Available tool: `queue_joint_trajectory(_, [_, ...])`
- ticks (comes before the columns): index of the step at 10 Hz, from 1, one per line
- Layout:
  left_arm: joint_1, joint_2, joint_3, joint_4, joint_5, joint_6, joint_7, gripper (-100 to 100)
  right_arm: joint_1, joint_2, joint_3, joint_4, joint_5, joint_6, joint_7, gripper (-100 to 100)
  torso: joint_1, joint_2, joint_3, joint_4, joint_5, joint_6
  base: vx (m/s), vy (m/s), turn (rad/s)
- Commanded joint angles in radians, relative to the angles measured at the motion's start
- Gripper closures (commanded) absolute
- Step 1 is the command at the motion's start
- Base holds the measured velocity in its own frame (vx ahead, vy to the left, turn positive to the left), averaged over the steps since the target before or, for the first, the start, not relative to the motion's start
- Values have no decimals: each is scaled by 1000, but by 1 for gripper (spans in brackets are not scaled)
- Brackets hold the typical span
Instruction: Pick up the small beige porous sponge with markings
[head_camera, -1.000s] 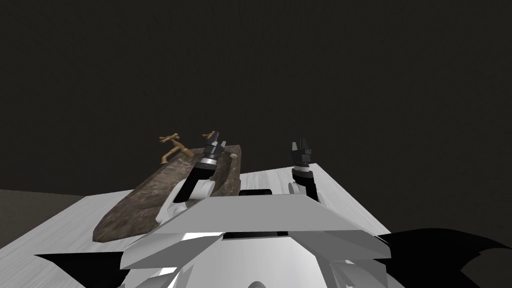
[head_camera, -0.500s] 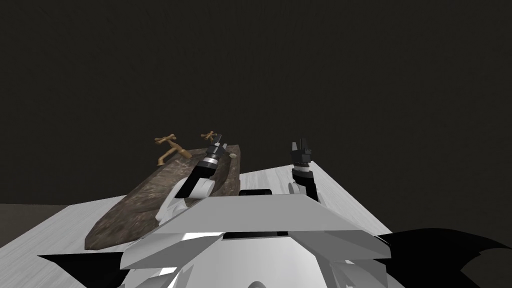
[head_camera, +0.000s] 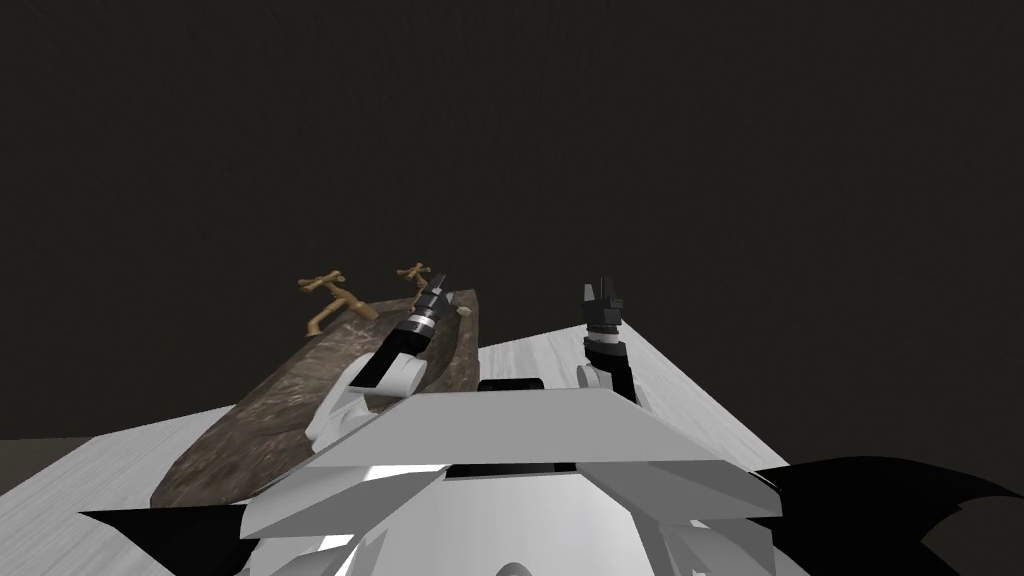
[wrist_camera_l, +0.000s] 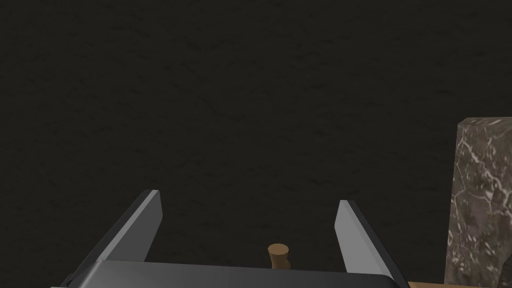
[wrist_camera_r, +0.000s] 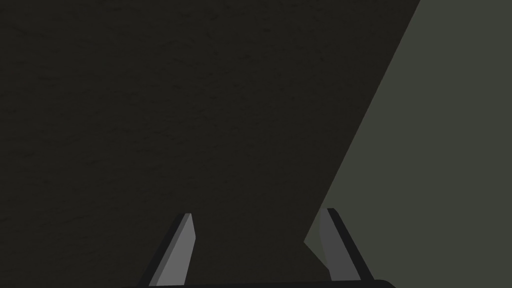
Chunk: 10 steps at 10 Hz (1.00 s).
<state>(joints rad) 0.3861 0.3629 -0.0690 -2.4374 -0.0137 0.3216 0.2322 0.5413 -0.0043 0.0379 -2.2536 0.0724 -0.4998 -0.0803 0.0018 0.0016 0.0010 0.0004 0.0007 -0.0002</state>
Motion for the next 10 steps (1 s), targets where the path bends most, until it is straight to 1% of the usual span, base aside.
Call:
queue_joint_trajectory(1, [-8,15,3,11,7,50,11,-100,0,0,0,0,0,0,0,0,0,0,0,0,0,0,-34,27,-112])
queue_joint_trajectory(2, [-8,15,3,11,7,80,11,-100,0,0,0,0,0,0,0,0,0,0,0,0,0,0,-20,16,-67])
queue_joint_trajectory(3, [-8,15,3,11,7,92,11,-100,0,0,0,0,0,0,0,0,-1,-1,0,0,0,0,0,0,0])
queue_joint_trajectory(4, [-12,32,9,13,17,125,24,-100,0,0,0,0,0,0,0,0,-2,-2,-1,0,0,0,-33,26,-108])
queue_joint_trajectory(5, [-12,32,9,13,17,149,24,-100,0,0,0,0,0,0,0,0,0,-1,-1,0,0,0,-31,25,-104])
queue_joint_trajectory(6, [-12,32,9,13,17,163,24,-100,0,0,0,0,0,0,0,0,0,-1,0,0,0,0,-9,7,-29])
queue_joint_trajectory(7, [-15,49,18,15,27,203,37,-100,0,0,0,0,0,0,0,0,-1,-2,-1,0,0,0,-30,24,-99])
queue_joint_trajectory(8, [-15,49,18,15,27,230,37,-100,0,0,0,0,0,0,0,0,0,-1,-1,0,0,0,-29,23,-96])
queue_joint_trajectory(9, [-18,66,27,17,38,256,51,-100,0,0,0,0,0,0,0,0,0,-1,0,0,0,0,-35,29,-118])
queue_joint_trajectory(10, [-18,66,27,17,38,282,51,-100,0,0,0,0,0,0,0,0,0,0,0,0,0,0,-27,22,-90])
